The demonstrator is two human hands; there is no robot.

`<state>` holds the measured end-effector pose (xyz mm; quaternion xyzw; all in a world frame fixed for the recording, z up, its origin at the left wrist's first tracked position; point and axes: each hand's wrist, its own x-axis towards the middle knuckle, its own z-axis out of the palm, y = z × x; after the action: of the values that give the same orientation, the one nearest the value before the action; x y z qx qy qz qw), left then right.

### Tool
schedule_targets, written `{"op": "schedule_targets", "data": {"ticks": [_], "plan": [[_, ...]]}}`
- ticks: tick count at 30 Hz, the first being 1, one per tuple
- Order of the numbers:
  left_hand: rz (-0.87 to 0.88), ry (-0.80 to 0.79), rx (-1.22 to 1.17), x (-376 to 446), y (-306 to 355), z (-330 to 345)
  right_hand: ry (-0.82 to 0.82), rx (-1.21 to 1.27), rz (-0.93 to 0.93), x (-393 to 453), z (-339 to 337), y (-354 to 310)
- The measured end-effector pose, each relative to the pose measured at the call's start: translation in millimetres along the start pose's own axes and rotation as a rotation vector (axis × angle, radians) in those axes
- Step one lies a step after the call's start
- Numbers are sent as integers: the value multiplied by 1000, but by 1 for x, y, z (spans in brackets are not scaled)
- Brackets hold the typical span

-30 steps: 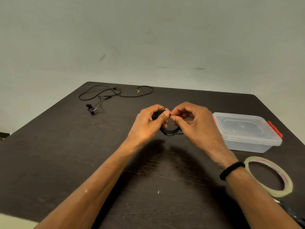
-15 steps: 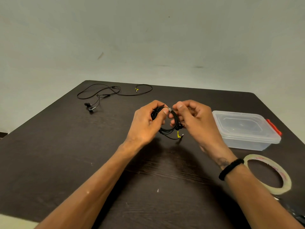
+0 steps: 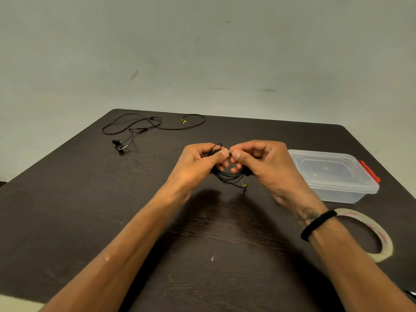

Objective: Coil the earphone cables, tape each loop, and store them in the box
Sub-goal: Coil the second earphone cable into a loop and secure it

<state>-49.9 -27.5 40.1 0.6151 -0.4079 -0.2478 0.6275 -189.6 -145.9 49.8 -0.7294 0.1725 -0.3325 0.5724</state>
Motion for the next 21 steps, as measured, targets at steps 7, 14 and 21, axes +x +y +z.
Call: {"op": "schedule_targets", "data": {"ticks": [7,14,21], "plan": [[-41,20,20,-1,-2,0,14,-209,-56,-2,0,1],[-75,12,2,-2,0,0,71,-386,-154,-1,2,5],[-14,27,163,-2,-1,-3,111,-684,-309,-7,7,2]]}}
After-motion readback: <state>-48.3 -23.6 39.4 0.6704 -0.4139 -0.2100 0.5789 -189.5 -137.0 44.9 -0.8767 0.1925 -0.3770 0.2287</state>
